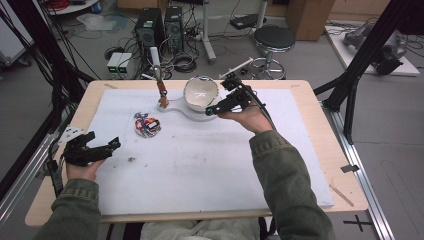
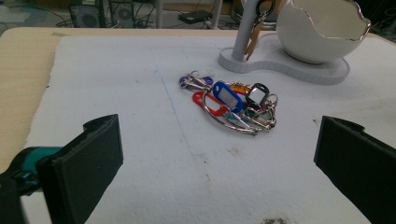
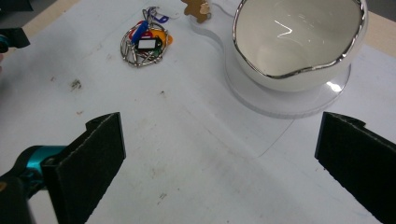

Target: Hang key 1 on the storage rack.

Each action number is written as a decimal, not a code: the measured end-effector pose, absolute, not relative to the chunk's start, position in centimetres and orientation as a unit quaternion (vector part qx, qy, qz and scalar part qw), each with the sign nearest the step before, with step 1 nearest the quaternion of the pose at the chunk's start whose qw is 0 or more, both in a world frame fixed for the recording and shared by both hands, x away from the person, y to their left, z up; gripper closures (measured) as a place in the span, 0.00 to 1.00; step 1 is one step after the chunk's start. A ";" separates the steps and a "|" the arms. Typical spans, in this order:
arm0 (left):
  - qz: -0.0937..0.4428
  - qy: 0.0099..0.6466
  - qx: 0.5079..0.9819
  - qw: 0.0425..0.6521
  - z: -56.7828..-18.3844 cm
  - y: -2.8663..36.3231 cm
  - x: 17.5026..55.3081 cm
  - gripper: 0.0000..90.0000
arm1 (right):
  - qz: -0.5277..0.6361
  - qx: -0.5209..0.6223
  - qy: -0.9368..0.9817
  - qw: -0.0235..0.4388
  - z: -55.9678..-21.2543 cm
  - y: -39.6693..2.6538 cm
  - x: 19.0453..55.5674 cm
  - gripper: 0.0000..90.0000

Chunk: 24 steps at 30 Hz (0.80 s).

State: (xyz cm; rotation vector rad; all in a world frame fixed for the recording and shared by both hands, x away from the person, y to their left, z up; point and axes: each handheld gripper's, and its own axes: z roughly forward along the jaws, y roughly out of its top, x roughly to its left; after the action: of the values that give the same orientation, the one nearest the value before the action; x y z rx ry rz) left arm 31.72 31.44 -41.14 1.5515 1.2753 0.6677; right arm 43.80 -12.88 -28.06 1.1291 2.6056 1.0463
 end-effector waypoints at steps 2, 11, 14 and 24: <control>0.275 0.526 0.639 0.490 -41.1 31.5 31.7 0.02 | 0.345 0.375 0.858 0.064 -28.4 -13.8 43.5 0.01; 0.276 0.526 0.638 0.490 -41.1 31.4 31.7 0.02 | 0.365 0.393 0.840 0.083 -29.3 -17.5 41.6 0.01; 0.276 0.526 0.638 0.489 -41.2 31.4 31.7 0.02 | 0.369 0.402 0.834 0.086 -29.8 -18.8 41.2 0.01; 0.275 0.527 0.640 0.487 -41.2 31.4 31.7 0.02 | 0.381 0.425 0.816 0.092 -31.2 -21.4 40.0 0.01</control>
State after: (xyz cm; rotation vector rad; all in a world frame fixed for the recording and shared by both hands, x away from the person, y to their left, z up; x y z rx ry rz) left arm 31.72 31.43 -41.15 1.5567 1.2820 0.6688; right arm 40.00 -21.41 -31.17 1.2618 2.4223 1.1320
